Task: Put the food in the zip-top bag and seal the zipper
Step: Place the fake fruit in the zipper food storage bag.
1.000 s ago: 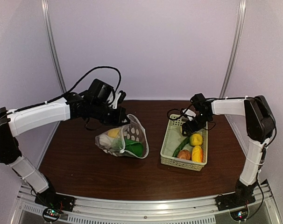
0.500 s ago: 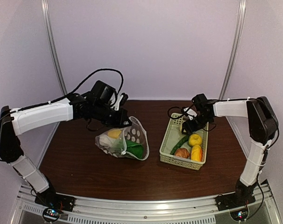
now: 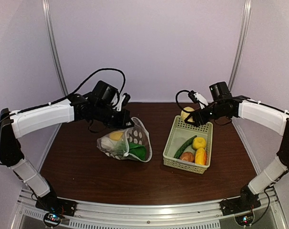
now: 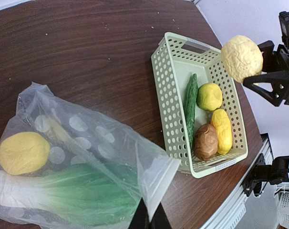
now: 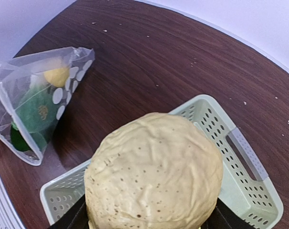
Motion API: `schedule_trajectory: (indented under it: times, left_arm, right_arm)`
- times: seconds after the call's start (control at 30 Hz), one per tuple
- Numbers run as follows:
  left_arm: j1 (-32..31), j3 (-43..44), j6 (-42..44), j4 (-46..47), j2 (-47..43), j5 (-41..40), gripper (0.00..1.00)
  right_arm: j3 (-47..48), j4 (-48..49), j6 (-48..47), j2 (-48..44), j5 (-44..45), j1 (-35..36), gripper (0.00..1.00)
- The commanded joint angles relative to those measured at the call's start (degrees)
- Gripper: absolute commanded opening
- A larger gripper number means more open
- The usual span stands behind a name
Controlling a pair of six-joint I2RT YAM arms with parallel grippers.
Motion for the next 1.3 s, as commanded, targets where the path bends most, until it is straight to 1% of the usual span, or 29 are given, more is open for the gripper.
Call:
schedule_trajectory:
  times: [0.0,0.27,0.47,0.57,0.7,0.9,1.07,1.27]
  left_arm:
    - [0.41,2.66,-0.72,0.4,0.12,-1.19,0.0]
    - [0.42,3.76,-2.26,1.17,-0.93,-1.73,0.0]
    - [0.41,3.72,-3.08,1.74,-1.28,-2.07,0.0]
    - [0.41,2.98,-3.94,2.91,-1.71,-2.18,0.0]
    - [0.42,1.05,-6.84,6.03,-3.4,-2.18,0.0]
    - [0.41,-2.07,-12.19,12.78,-6.31,0.02,0.0]
    - [0.41,-1.39,-12.4,12.77,-6.32,1.73,0.0]
    - [0.41,-3.28,-13.77,14.87,-7.0,2.78,0.0]
  right_arm:
    - [-0.34,1.1,-1.06,-2.36,-8.01,2.96,0.53]
    - [5.56,-1.82,-2.42,-2.83,-11.67,13.57,0.53]
    - [10.3,-2.78,-2.51,0.6,-12.32,20.41,0.53]
    - [11.46,-2.7,-2.79,2.36,-11.95,22.52,0.53]
    - [11.73,-0.63,-0.49,5.11,-13.05,23.44,0.53]
    - [14.48,1.79,2.52,9.56,-9.23,24.93,0.54]
    - [18.61,2.08,3.78,12.5,-4.83,25.07,0.55]
    - [21.93,1.03,6.19,16.22,0.39,25.75,0.56]
